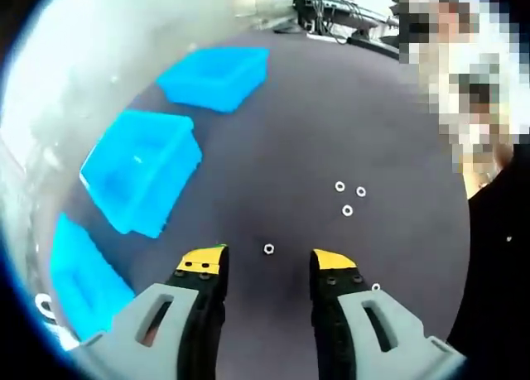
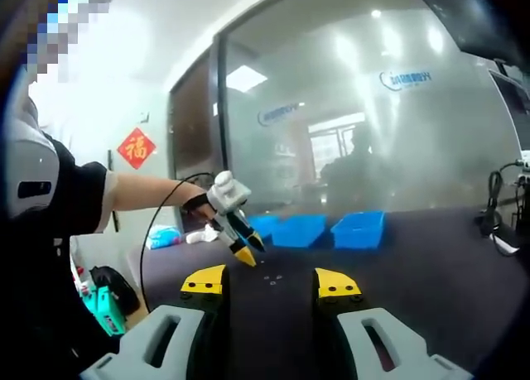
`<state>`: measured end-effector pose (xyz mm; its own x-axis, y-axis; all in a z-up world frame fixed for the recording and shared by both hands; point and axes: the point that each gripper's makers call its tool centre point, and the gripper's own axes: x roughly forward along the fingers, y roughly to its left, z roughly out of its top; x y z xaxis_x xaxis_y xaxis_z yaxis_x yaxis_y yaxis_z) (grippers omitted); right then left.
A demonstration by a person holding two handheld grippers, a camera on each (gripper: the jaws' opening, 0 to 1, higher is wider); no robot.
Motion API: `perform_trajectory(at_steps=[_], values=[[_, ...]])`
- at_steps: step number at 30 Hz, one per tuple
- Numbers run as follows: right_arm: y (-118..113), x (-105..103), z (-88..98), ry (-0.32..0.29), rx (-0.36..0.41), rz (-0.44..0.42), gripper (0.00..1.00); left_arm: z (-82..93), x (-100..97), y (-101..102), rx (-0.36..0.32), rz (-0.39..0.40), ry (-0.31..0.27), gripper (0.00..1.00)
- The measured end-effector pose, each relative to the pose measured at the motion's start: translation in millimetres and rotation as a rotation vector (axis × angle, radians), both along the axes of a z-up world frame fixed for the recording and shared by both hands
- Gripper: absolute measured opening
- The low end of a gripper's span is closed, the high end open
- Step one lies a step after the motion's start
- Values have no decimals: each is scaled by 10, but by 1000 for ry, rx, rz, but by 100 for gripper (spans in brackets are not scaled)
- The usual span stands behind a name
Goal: Sort the screws, nuts, and washers into the corresponding bins
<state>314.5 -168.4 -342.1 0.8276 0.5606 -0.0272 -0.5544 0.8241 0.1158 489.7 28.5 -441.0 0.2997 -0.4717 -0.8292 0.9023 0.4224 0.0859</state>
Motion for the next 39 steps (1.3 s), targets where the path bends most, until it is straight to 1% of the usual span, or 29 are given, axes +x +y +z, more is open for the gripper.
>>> perform_trajectory(at_steps=[10,18,25,27,31,39], values=[[-6,9,6,-1,6,-2,35,-56,21,1,-1,15,19,36],[-21,19,-18,7,15,-8,35,-107,7,-30,-11,21,42,32],[-10,25,-17,7,17,-5,36,-105,46,-31,-40,51,48,23],[-9,27,-15,7,15,-5,36,-129,39,-20,-35,52,50,22],[-3,31,0,4,17,-4,36,-130,31,-24,-48,57,51,20],[35,25,-7,6,14,4,36,-131,-5,-47,-56,37,52,14]])
